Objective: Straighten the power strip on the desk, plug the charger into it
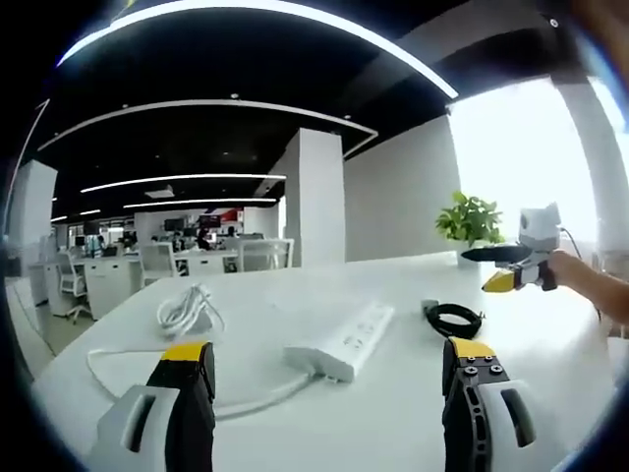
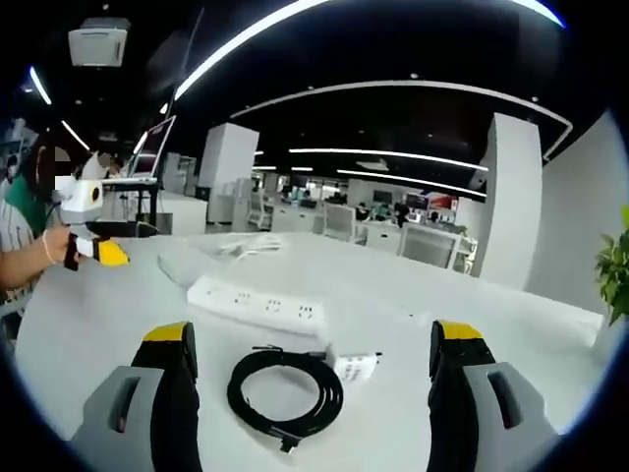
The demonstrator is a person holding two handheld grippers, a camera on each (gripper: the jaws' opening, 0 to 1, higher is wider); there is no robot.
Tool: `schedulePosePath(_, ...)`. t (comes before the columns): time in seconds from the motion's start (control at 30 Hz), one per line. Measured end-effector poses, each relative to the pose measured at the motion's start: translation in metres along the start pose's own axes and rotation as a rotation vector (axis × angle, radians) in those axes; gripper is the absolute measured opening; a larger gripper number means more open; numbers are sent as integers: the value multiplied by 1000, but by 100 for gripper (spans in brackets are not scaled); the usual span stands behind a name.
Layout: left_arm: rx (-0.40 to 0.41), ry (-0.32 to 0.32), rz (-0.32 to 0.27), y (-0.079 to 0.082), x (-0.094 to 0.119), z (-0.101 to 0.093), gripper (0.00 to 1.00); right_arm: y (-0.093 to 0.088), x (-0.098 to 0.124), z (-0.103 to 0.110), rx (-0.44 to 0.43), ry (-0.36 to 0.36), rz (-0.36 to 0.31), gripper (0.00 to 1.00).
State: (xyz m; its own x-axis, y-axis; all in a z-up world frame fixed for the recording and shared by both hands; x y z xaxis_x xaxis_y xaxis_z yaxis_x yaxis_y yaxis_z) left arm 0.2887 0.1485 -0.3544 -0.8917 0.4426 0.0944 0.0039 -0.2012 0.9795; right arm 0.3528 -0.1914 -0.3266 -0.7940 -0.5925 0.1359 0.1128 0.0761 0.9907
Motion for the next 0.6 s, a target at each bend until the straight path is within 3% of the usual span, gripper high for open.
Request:
schedulePosePath(0.3,-22,20,15,-6,-10,4,98,2,-16,-6,1,31,-7,98)
schedulePosePath(0.6,-23,82,-8,-4,-22,7,98,12,-40,-8,19,90,-6,96)
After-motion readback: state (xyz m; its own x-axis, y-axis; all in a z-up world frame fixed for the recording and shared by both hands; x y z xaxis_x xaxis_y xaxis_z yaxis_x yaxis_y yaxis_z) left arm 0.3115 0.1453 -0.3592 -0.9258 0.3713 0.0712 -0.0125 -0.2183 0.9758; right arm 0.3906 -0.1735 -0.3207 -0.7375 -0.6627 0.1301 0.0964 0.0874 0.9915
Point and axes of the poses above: the point that each gripper's makers call its tool centre point, and the gripper's own axes: x roughly backward along the fingers, z roughly to its left, y roughly out of its top, the point moved 7 cm from there along x, roughly backward along the fingers, and after that the axes turned 13 degrees about -x, right-handed, at the moved point
